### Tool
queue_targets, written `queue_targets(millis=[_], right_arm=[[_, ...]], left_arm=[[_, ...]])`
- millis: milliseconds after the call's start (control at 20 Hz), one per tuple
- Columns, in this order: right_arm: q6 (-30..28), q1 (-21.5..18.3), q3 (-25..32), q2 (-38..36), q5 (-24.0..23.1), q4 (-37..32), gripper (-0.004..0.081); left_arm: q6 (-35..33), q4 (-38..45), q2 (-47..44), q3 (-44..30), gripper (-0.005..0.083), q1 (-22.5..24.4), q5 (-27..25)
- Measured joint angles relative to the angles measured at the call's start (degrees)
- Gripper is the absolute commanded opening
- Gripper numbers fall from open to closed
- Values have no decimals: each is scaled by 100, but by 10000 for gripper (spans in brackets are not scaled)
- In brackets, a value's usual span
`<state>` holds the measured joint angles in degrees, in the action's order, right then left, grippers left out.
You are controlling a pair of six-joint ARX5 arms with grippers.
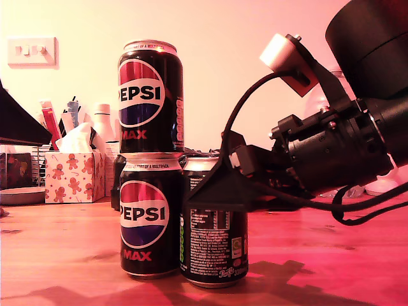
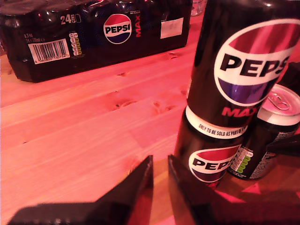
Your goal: Stack up the Pepsi cans on top of each other
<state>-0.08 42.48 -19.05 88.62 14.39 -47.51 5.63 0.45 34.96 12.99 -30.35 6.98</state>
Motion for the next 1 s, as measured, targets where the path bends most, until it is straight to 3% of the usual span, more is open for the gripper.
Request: queue_targets(millis=[600, 1000], right_arm=[[2, -2, 2, -9, -2, -9, 387], [-22, -319, 4, -734, -7, 817, 387]], left_arm=[[0, -175, 0, 0, 75, 0, 0], [-4, -175, 0, 0, 75, 0, -2]])
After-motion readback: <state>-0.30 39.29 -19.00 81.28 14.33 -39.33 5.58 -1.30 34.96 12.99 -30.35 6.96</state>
